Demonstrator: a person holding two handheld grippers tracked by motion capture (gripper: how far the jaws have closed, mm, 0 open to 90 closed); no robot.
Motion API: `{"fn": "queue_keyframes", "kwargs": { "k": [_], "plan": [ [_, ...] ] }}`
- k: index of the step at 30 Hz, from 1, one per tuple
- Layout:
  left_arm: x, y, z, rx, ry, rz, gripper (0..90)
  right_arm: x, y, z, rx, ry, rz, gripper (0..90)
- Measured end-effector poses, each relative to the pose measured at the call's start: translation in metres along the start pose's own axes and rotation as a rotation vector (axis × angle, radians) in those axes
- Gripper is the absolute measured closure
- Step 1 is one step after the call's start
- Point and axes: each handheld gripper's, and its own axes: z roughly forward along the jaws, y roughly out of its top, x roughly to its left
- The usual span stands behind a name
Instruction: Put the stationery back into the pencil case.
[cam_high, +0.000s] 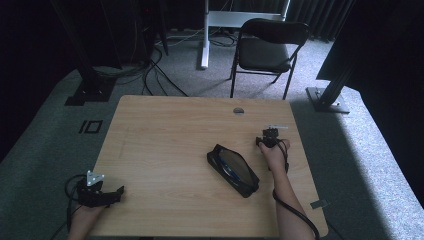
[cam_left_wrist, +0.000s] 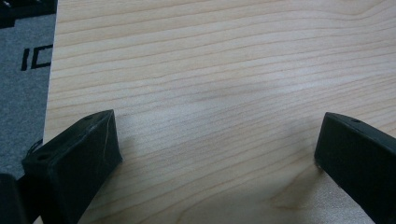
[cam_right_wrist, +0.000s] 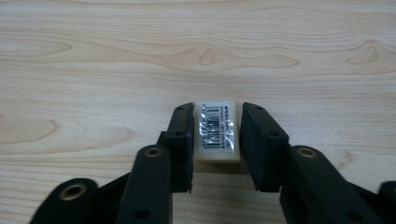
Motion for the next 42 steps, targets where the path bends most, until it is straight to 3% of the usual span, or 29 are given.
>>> {"fn": "queue_keyframes", "kwargs": {
  "k": [6, 14, 17, 26, 42],
  "plan": [
    [0.0, 0.0, 0.0, 0.0, 0.0, 0.0, 0.2, 0.001, 0.0, -0.002, 0.018, -0.024, -0.023, 68.0],
    [0.0, 0.0, 0.0, 0.0, 0.0, 0.0, 0.2, -0.002, -0.001, -0.011, 0.013, -0.006, -0.024, 68.1],
    [0.0, 0.0, 0.0, 0.0, 0.0, 0.0, 0.3, -0.002, -0.001, -0.017, 0.016, 0.002, -0.046, 68.0],
    [0.0, 0.0, 0.0, 0.0, 0.0, 0.0, 0.2, -0.002, -0.001, -0.037, 0.014, 0.057, -0.085, 68.1],
    [0.0, 0.0, 0.0, 0.0, 0.0, 0.0, 0.2, 0.005, 0.0, -0.068, -0.02, 0.111, -0.144, 68.0]
  ]
}}
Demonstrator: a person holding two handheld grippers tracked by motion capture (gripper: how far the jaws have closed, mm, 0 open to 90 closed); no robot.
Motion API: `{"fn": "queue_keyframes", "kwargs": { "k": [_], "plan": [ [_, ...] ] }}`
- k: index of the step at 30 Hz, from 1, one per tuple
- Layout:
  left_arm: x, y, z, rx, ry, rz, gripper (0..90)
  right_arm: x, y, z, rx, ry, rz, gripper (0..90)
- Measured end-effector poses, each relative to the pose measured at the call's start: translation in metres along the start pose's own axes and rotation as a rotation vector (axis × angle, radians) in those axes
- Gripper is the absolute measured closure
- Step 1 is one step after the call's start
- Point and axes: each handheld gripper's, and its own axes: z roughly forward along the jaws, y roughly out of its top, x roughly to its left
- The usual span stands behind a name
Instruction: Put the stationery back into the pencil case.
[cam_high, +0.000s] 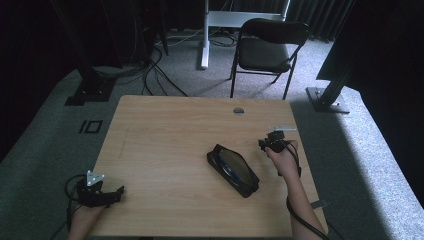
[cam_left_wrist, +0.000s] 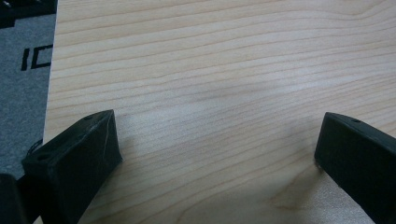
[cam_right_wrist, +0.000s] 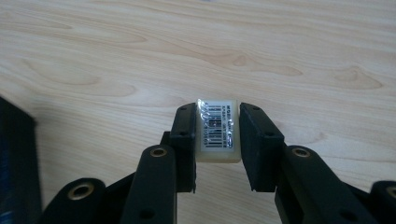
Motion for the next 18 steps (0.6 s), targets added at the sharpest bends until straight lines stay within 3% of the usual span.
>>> {"fn": "queue_keyframes", "kwargs": {
  "k": [15, 17, 18],
  "plan": [
    [0.0, 0.0, 0.0, 0.0, 0.0, 0.0, 0.2, 0.021, 0.007, -0.028, -0.038, 0.064, -0.074, 68.1],
    [0.0, 0.0, 0.0, 0.0, 0.0, 0.0, 0.2, 0.027, 0.009, -0.034, -0.056, 0.048, -0.113, 68.1],
    [0.0, 0.0, 0.0, 0.0, 0.0, 0.0, 0.2, 0.027, 0.01, -0.036, -0.062, 0.072, -0.104, 68.1]
  ]
}}
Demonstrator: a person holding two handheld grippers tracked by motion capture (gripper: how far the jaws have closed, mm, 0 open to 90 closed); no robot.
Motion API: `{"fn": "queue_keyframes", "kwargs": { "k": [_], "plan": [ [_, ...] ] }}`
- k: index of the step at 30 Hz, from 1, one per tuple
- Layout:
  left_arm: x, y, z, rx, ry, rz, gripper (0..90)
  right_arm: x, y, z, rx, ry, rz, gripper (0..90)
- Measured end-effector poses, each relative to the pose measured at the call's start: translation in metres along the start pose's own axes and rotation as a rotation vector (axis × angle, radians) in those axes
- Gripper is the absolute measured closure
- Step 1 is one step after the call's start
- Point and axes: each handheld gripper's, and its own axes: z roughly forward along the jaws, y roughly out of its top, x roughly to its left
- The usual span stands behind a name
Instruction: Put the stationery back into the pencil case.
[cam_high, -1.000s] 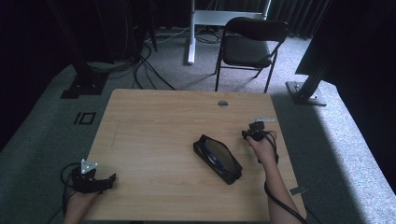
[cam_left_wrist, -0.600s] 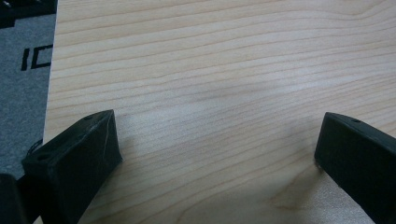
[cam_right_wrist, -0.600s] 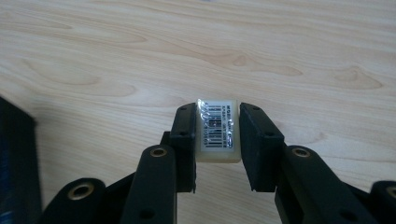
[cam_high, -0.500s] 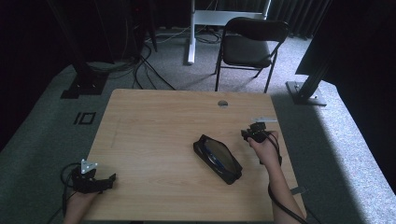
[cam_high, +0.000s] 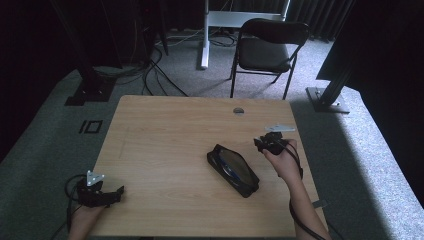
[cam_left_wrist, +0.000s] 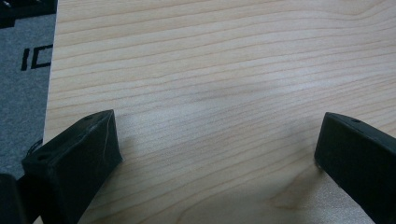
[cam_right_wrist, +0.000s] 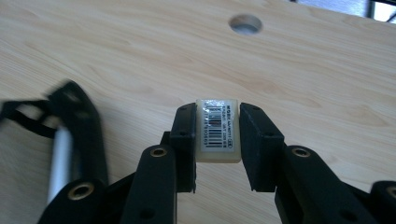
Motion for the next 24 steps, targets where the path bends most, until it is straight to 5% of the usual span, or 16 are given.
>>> {"fn": "queue_keyframes", "kwargs": {
  "k": [10, 24],
  "plan": [
    [0.0, 0.0, 0.0, 0.0, 0.0, 0.0, 0.2, 0.011, 0.008, -0.013, -0.04, 0.03, -0.043, 68.1],
    [0.0, 0.0, 0.0, 0.0, 0.0, 0.001, 0.2, 0.042, 0.012, -0.03, -0.049, 0.153, -0.131, 68.0]
  ]
}}
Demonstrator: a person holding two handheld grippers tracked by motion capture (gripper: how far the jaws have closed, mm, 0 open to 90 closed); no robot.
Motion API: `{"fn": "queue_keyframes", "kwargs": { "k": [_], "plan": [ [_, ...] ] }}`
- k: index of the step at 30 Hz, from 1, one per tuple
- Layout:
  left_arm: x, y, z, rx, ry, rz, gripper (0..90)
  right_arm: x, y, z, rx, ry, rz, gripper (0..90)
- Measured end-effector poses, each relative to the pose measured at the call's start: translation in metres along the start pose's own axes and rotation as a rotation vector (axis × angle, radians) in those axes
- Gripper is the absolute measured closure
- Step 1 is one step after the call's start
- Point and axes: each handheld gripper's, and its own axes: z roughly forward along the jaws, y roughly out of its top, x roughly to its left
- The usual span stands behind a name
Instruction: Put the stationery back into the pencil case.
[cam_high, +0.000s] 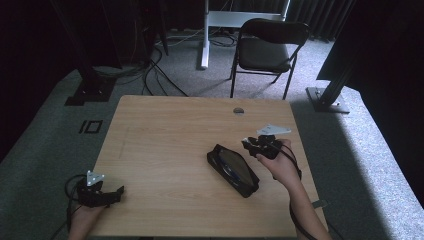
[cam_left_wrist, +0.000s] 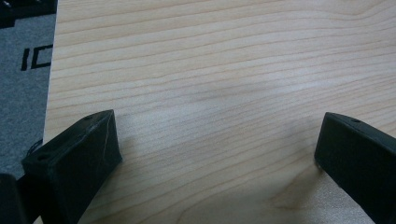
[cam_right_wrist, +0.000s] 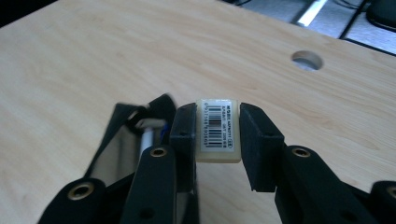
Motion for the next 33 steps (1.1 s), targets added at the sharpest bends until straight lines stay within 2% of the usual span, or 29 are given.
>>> {"fn": "queue_keyframes", "kwargs": {
  "k": [10, 23, 33],
  "plan": [
    [0.0, 0.0, 0.0, 0.0, 0.0, 0.0, 0.2, 0.021, 0.002, 0.0, 0.018, 0.067, -0.059, 68.1],
    [0.0, 0.0, 0.0, 0.0, 0.0, -0.001, 0.2, 0.035, -0.006, 0.013, 0.103, 0.127, -0.104, 68.0],
    [0.0, 0.0, 0.0, 0.0, 0.0, -0.001, 0.2, 0.039, -0.015, 0.028, 0.161, 0.133, -0.111, 68.0]
  ]
}}
